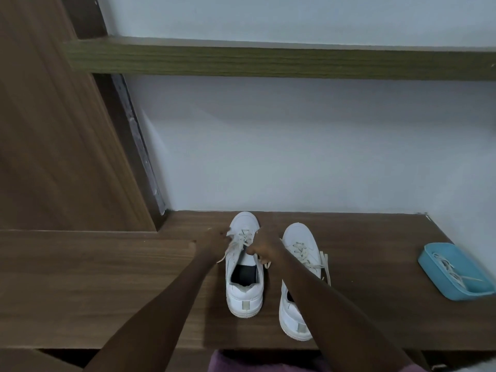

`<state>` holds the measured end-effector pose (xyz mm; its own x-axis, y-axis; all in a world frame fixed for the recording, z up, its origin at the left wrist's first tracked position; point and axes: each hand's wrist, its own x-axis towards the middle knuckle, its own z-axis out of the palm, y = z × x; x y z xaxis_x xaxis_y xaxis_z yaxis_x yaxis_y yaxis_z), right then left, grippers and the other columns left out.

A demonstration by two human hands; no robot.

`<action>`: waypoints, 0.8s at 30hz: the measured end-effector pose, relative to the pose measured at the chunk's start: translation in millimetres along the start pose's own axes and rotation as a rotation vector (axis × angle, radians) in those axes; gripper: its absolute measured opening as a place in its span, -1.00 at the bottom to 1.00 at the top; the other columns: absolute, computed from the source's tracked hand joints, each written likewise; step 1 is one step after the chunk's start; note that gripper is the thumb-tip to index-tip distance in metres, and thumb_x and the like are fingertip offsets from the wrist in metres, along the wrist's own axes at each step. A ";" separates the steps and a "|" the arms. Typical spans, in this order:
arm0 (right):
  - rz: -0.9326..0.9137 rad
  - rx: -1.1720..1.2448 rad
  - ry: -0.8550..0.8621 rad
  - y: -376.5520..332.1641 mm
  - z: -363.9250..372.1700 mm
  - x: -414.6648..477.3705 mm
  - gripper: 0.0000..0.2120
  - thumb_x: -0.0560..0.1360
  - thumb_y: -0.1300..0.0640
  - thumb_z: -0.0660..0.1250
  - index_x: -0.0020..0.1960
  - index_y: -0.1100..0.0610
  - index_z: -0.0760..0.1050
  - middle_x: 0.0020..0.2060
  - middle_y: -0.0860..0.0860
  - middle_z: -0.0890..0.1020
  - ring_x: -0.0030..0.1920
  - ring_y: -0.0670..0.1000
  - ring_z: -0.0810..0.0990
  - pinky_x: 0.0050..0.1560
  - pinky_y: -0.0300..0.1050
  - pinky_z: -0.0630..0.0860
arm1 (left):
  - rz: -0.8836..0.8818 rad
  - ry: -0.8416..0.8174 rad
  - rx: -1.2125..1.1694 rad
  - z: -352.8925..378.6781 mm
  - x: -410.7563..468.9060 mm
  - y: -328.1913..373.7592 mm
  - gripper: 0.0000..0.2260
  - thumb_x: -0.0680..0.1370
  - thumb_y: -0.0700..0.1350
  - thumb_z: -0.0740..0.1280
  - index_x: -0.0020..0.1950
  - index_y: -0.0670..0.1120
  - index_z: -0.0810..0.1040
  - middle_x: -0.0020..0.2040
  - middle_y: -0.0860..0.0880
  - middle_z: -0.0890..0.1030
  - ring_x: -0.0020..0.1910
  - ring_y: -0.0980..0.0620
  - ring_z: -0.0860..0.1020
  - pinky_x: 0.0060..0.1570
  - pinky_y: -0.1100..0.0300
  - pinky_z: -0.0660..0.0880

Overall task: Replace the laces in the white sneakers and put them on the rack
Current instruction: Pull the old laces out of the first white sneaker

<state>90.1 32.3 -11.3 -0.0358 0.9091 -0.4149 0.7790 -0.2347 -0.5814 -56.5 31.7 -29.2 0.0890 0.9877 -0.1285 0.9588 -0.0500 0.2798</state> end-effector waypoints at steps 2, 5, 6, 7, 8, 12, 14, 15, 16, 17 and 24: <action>-0.051 -0.115 0.064 2.8 6.4 -4.5 -0.88 0.42 0.19 0.38 -0.16 0.19 0.46 -0.16 0.14 0.57 0.02 0.20 0.62 -0.15 -0.08 0.50 | 0.034 -0.013 0.079 5.6 3.5 12.5 -0.64 0.52 0.12 0.17 0.30 0.16 0.47 0.34 0.08 0.48 0.33 0.03 0.41 0.30 0.06 0.29; -0.087 -0.274 0.190 8.6 17.9 -11.7 -0.78 0.53 0.20 0.21 0.14 0.21 0.51 0.12 0.15 0.57 0.14 0.16 0.57 -0.05 -0.08 0.45 | 0.030 0.000 0.263 6.7 -3.0 37.6 -0.74 0.53 0.00 0.16 0.12 0.11 0.58 0.14 0.12 0.57 0.27 0.08 0.42 0.27 -0.10 0.16; -0.101 -0.326 0.215 10.2 21.2 -15.1 -0.76 0.56 0.22 0.17 0.16 0.22 0.51 0.14 0.15 0.57 0.15 0.16 0.57 -0.01 -0.06 0.48 | 0.038 0.019 0.336 6.4 -5.3 42.1 -0.75 0.55 -0.03 0.15 0.09 0.07 0.59 0.10 0.09 0.58 0.25 0.07 0.43 0.28 -0.11 0.15; -0.113 -0.375 0.231 10.9 23.9 -18.1 -0.75 0.58 0.25 0.14 0.17 0.22 0.50 0.14 0.15 0.57 0.16 0.16 0.57 0.03 -0.04 0.50 | 0.022 0.015 0.368 6.4 -8.7 44.7 -0.76 0.56 -0.04 0.15 0.09 0.05 0.58 0.09 0.06 0.57 0.22 0.04 0.44 0.31 -0.12 0.14; -0.126 -0.423 0.249 11.5 25.9 -21.1 -0.74 0.59 0.27 0.11 0.18 0.23 0.50 0.14 0.16 0.57 0.16 0.16 0.57 0.05 -0.03 0.51 | 0.001 0.039 0.374 9.7 -9.2 44.2 -0.76 0.58 -0.05 0.15 0.12 0.04 0.58 0.10 0.04 0.57 0.21 0.02 0.44 0.34 -0.11 0.13; -0.147 -0.509 0.265 12.7 29.2 -25.6 -0.72 0.61 0.30 0.07 0.22 0.24 0.48 0.16 0.16 0.57 0.19 0.16 0.56 0.11 -0.03 0.50 | -0.042 0.103 0.295 13.2 -11.9 41.2 -0.73 0.61 0.04 0.13 0.16 0.08 0.59 0.08 0.04 0.60 0.13 0.02 0.50 0.31 -0.02 0.15; -0.148 -0.529 0.264 12.8 28.9 -26.9 -0.72 0.60 0.32 0.06 0.23 0.25 0.46 0.17 0.17 0.56 0.20 0.17 0.54 0.13 -0.02 0.48 | -0.107 0.109 0.148 10.5 -11.3 38.6 -0.73 0.58 0.09 0.15 0.12 0.11 0.61 0.06 0.07 0.62 0.09 0.05 0.53 0.24 0.04 0.18; -0.151 -0.540 0.265 13.1 28.8 -26.8 -0.71 0.60 0.34 0.06 0.23 0.25 0.46 0.17 0.17 0.56 0.21 0.17 0.54 0.13 -0.02 0.48 | -0.151 0.120 0.066 9.7 -10.3 35.6 -0.74 0.57 0.09 0.18 0.10 0.11 0.62 0.07 0.09 0.63 0.09 0.06 0.53 0.21 0.05 0.19; -0.152 -0.553 0.267 13.6 28.6 -27.0 -0.71 0.59 0.35 0.06 0.23 0.25 0.46 0.16 0.17 0.56 0.20 0.17 0.54 0.13 -0.02 0.48 | -0.195 0.125 -0.010 8.2 -9.0 31.9 -0.77 0.56 0.08 0.20 0.08 0.12 0.62 0.07 0.11 0.63 0.10 0.07 0.53 0.20 0.06 0.19; -0.154 -0.569 0.265 14.5 28.8 -26.9 -0.71 0.59 0.36 0.07 0.22 0.26 0.46 0.16 0.17 0.57 0.20 0.17 0.55 0.12 -0.02 0.49 | -0.226 0.140 -0.064 7.2 -8.4 27.8 -0.78 0.56 0.07 0.21 0.07 0.13 0.63 0.07 0.11 0.63 0.11 0.07 0.52 0.18 0.07 0.20; -0.156 -0.587 0.246 23.5 21.6 -26.4 -0.72 0.58 0.35 0.10 0.25 0.27 0.44 0.15 0.17 0.57 0.17 0.16 0.56 0.10 -0.03 0.49 | -0.539 0.344 -0.609 3.1 -5.2 3.8 -0.85 0.51 -0.12 0.34 -0.02 -0.04 0.70 -0.03 -0.11 0.68 0.01 -0.13 0.58 0.09 0.10 0.47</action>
<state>95.8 -4.7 -29.1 -0.0863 0.9859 -0.1434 0.9910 0.0701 -0.1143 -52.5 25.9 -30.5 -0.5142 0.8488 -0.1231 0.5276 0.4262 0.7349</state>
